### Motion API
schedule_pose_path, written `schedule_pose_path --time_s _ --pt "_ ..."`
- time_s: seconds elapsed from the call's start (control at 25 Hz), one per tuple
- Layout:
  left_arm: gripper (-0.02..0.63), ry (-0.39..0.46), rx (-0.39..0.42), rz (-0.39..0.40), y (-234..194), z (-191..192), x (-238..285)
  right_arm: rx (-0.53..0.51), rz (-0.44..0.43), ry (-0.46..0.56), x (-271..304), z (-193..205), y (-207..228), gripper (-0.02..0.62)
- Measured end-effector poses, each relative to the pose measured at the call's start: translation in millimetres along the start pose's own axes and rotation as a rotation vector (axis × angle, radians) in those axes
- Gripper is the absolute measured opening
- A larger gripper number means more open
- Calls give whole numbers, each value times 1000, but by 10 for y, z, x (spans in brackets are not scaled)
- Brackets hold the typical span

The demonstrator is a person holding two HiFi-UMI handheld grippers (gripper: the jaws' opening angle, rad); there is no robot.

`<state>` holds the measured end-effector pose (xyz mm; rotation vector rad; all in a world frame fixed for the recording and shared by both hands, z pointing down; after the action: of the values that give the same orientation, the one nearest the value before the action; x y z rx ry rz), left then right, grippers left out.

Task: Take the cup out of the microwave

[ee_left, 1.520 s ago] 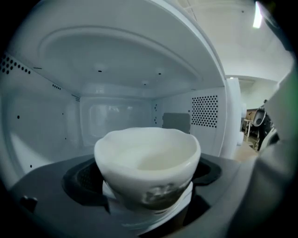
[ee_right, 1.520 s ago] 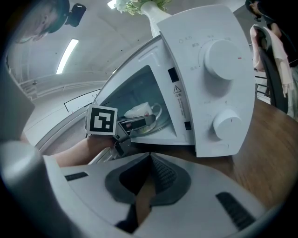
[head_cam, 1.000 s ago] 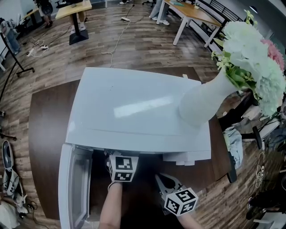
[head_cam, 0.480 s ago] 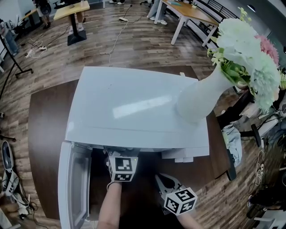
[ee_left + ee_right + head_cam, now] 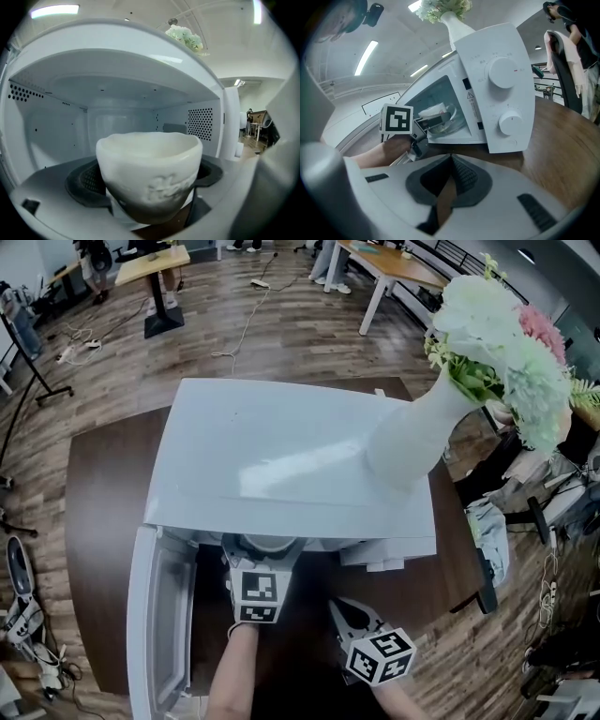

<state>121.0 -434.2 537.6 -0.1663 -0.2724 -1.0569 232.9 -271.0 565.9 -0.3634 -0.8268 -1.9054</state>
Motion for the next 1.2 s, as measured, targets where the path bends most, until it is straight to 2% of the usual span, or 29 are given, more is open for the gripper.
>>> schedule_pose_path --time_s 0.64,1.2 --pt "505 -5 5 -4 106 -3 -436 1 -17 57 -132 -88 -126 -5" --pt "505 3 -42 -19 228 -8 -959 -14 -33 78 -198 -152 -84 -6"
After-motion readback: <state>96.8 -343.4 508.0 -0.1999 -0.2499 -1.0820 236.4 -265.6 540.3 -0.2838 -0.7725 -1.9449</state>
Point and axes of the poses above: the fingertips, and each gripper's own axes: x forward along the fingers, y to its right, z out of its underside, the point moved 2 cm from there along -x, backward along the fingers, and after that the axes turned 1 degree about y, right-handed, at the moved point
